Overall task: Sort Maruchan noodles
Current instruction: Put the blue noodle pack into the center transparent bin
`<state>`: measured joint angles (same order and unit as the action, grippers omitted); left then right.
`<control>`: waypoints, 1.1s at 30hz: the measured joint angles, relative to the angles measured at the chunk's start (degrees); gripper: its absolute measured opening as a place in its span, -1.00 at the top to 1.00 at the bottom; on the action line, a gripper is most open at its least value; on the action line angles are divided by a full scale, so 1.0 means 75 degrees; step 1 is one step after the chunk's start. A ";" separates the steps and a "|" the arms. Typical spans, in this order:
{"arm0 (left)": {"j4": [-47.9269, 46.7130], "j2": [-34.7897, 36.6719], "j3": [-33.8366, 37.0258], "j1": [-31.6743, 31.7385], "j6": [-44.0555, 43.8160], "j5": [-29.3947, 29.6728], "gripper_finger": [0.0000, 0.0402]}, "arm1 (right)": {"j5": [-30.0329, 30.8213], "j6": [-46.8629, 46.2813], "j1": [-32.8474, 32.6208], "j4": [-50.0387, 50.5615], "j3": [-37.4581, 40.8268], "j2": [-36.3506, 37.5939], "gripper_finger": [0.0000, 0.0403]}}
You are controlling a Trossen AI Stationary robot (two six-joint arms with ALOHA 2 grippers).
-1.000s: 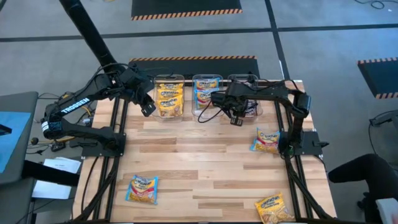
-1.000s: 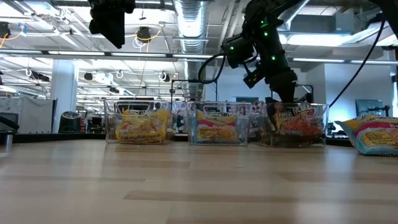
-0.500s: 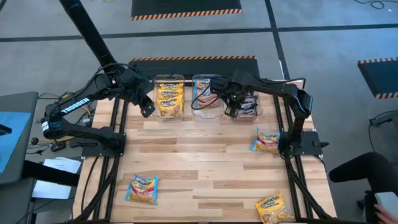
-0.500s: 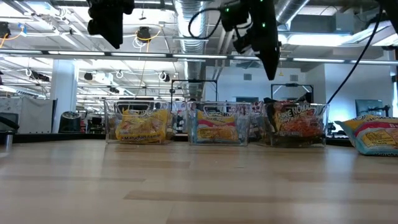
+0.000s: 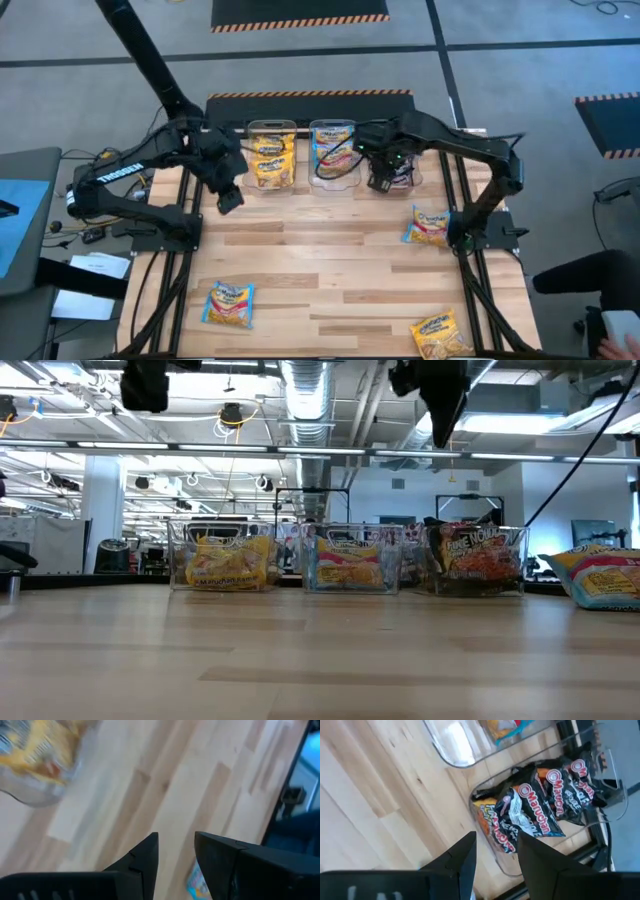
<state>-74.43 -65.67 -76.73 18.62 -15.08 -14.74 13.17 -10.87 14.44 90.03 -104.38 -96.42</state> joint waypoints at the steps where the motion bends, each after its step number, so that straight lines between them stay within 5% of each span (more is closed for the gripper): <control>1: -0.0120 0.0000 0.0000 -0.0183 -0.0090 0.0000 0.43 | 0.0000 -0.0053 -0.0072 -0.0005 0.0000 0.0098 0.18; 17: -0.0496 0.0000 0.0000 -0.2635 -0.1424 -0.0431 0.40 | 0.0000 -0.1161 -0.1138 -0.0002 0.0000 0.0784 0.19; 33: -0.0069 -0.0001 0.0017 -0.4341 -0.1882 0.0437 0.22 | -0.0928 -0.2850 -0.2509 -0.0008 0.0001 0.0731 0.19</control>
<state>-74.95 -65.68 -76.60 -13.94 -29.19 -11.47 6.21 -32.24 -4.37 89.97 -104.37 -90.93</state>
